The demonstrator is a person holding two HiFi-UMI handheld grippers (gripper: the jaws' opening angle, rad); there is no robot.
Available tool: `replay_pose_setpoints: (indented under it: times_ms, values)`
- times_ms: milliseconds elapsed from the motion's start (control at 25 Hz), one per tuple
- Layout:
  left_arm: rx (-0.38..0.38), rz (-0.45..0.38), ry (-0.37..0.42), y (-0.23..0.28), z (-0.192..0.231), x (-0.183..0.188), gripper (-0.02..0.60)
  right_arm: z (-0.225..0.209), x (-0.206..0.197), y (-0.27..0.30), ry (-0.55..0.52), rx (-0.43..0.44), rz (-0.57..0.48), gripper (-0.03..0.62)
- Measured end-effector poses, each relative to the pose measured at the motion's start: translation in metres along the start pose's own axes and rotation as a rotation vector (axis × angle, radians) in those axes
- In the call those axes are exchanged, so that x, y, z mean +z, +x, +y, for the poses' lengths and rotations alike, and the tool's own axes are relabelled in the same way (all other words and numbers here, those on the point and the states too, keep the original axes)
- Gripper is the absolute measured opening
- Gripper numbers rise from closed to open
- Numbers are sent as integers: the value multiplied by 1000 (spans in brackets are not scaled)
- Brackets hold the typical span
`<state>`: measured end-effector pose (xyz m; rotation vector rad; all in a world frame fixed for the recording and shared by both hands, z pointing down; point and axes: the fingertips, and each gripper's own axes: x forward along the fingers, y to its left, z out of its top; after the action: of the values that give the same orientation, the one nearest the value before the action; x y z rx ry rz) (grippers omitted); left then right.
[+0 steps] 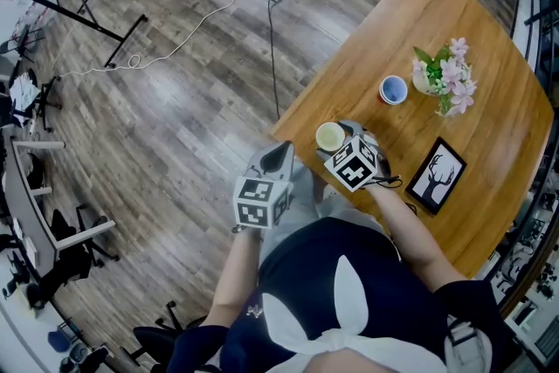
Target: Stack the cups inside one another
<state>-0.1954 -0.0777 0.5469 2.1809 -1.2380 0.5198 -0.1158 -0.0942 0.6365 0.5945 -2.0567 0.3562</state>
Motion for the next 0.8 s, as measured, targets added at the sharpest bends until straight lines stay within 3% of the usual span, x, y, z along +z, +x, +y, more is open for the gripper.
replay_pose_setpoints:
  times_ms: [560,800]
  values:
    - [1,-8,-2,-1,2,-1,17,0,0,-2,-18,-13,4,331]
    - [-7,-4,8,-1,2,2,17,-2,17,-19,-5,-18,-44,331]
